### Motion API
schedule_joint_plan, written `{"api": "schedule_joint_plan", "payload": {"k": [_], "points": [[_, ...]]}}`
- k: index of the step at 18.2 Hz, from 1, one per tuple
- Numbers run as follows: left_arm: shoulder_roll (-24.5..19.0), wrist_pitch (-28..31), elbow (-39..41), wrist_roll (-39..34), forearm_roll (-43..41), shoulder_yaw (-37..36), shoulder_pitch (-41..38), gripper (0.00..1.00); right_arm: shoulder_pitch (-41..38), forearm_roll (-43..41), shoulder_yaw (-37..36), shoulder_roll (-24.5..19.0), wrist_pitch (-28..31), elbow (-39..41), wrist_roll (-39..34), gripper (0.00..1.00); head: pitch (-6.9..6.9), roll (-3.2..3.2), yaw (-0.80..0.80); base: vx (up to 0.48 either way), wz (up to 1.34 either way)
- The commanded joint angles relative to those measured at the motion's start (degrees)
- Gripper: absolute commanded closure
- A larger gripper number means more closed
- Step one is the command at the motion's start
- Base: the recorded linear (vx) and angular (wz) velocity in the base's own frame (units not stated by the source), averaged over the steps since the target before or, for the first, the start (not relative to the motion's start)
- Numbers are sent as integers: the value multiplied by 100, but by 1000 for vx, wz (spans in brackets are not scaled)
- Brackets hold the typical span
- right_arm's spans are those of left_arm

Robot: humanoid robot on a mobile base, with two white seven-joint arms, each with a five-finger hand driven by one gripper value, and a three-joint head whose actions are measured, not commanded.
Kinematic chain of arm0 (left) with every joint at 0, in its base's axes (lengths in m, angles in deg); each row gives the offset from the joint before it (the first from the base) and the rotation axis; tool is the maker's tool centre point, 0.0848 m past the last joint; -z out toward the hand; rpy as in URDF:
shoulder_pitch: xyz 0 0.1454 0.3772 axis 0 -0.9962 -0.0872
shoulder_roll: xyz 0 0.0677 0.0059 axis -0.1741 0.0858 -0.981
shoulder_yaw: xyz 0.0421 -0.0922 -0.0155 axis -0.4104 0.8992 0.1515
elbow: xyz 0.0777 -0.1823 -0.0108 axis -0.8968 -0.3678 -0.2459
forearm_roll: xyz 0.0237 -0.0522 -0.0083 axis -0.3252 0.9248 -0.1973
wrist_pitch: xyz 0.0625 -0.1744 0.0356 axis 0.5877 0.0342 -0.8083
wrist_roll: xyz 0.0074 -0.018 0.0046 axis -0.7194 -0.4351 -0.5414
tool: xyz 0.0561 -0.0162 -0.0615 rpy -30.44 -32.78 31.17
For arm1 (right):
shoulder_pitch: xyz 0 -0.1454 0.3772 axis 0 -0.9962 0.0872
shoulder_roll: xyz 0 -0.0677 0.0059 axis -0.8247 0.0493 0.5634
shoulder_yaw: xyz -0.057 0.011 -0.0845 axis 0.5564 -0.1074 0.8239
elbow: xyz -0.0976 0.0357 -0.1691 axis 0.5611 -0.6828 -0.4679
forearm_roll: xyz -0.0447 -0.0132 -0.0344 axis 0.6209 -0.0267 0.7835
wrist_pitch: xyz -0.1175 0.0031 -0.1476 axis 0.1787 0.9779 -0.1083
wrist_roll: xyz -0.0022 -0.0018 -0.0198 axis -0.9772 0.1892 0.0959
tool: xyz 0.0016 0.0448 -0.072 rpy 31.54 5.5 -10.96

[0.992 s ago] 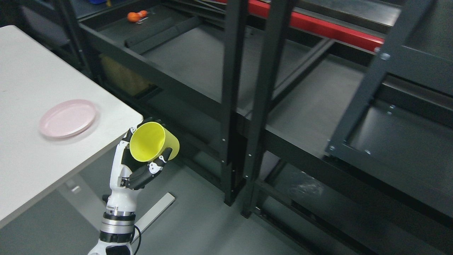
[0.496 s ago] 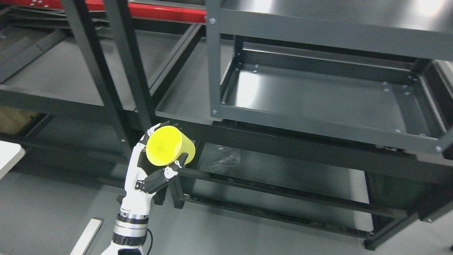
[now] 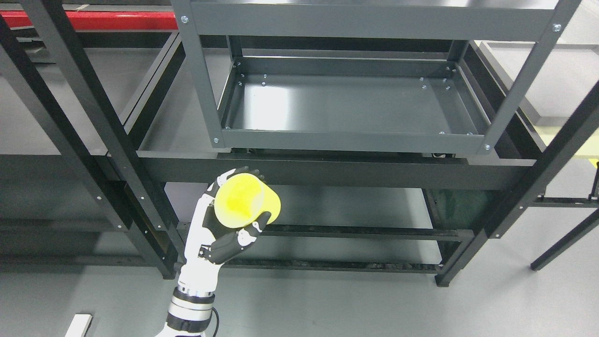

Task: Place yellow IKEA cup on middle right shelf
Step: 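Raise the left arm and reach the cup onto the upper shelf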

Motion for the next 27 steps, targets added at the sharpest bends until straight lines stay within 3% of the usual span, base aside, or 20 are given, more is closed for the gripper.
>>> {"api": "schedule_joint_plan", "payload": {"k": [1, 8, 13, 19, 23, 27], "points": [[-100, -206, 9, 15, 0, -929, 232, 98, -79, -141, 97, 100, 3, 0, 5, 1, 0, 0, 0, 47, 157], [-100, -198, -8, 24, 0, -1870, 1952, 98, -79, -141, 97, 100, 3, 0, 5, 1, 0, 0, 0, 102, 176], [-100, 109, -61, 7, 17, -1985, 3360, 98, -79, -141, 97, 100, 3, 0, 5, 1, 0, 0, 0, 106, -270], [-100, 338, -44, -54, 350, -2055, 4486, 100, -79, -141, 97, 100, 3, 0, 5, 1, 0, 0, 0, 153, -225], [-100, 1084, -79, -1299, 1036, -2055, 5014, 100, -79, -141, 97, 100, 3, 0, 5, 1, 0, 0, 0, 149, 110], [-100, 1777, -298, -2232, 1160, -2047, 5646, 100, -79, -141, 97, 100, 3, 0, 5, 1, 0, 0, 0, 107, 218]]}}
